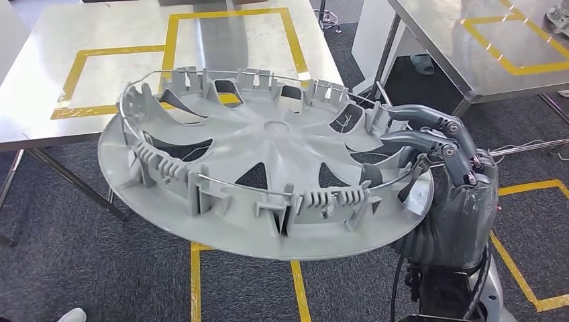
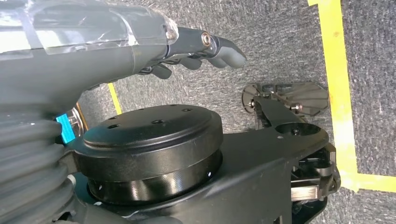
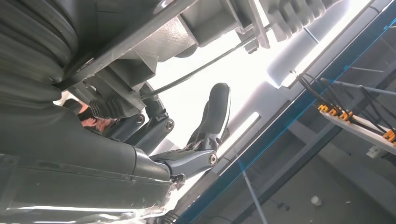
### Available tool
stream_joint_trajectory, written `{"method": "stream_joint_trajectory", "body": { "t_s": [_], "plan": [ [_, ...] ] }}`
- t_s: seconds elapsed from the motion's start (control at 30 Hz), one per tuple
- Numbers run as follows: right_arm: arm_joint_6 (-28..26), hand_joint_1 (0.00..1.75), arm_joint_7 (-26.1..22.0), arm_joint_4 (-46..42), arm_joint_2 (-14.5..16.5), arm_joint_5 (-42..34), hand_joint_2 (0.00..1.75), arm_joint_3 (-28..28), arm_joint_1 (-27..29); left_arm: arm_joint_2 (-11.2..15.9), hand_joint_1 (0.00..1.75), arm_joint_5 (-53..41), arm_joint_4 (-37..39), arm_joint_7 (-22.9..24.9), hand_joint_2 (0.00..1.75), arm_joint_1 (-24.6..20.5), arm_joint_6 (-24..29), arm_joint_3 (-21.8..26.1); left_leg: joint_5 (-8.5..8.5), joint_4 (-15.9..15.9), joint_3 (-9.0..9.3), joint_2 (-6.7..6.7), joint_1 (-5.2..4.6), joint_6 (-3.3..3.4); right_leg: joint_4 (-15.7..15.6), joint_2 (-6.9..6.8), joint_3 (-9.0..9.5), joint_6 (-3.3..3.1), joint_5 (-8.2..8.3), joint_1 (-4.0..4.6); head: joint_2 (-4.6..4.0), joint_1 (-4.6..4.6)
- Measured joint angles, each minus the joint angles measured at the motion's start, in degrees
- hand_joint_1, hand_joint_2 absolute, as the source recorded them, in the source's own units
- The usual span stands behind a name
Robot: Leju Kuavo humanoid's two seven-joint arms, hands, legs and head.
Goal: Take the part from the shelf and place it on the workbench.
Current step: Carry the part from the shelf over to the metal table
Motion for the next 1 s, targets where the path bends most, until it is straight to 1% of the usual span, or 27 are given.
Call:
{"method": "stream_joint_trajectory", "body": {
  "t_s": [0.73,0.77,0.93,1.0],
  "plan": [
    [0.1,1.75,-0.2,0.0,0.0,0.1,1.75,0.0,0.0,0.0,0.0,-0.1,0.0,0.4,1.75,0.0,-0.1,0.0,0.0,0.0,0.01,0.0,0.0,0.0,0.0,0.0,0.02,0.0,0.0,0.0,0.0,-0.04],
    [0.1,1.75,-0.2,0.0,0.0,0.1,1.75,0.0,0.0,0.0,0.0,-0.2,0.0,0.4,1.75,0.0,-0.1,0.0,-0.03,0.1,0.0,0.0,-0.04,0.04,0.0,0.0,0.02,0.04,0.02,-0.04,0.0,-0.04],
    [0.1,1.75,-0.2,0.0,0.0,0.2,1.75,0.0,-0.1,0.1,0.0,-0.2,0.0,0.3,1.75,0.0,-0.1,0.0,-0.28,0.2,0.01,-0.01,-0.36,0.55,-0.2,0.02,0.12,0.67,-0.02,-0.32,0.0,-0.26],
    [0.1,1.75,-0.2,0.0,0.0,0.2,1.75,0.0,-0.1,0.1,0.0,-0.2,0.0,0.2,1.75,0.0,-0.1,0.0,-0.21,-0.3,0.39,0.02,-0.18,0.85,-0.3,0.0,0.24,0.99,-0.21,-0.33,0.0,-0.39]
  ]
}}
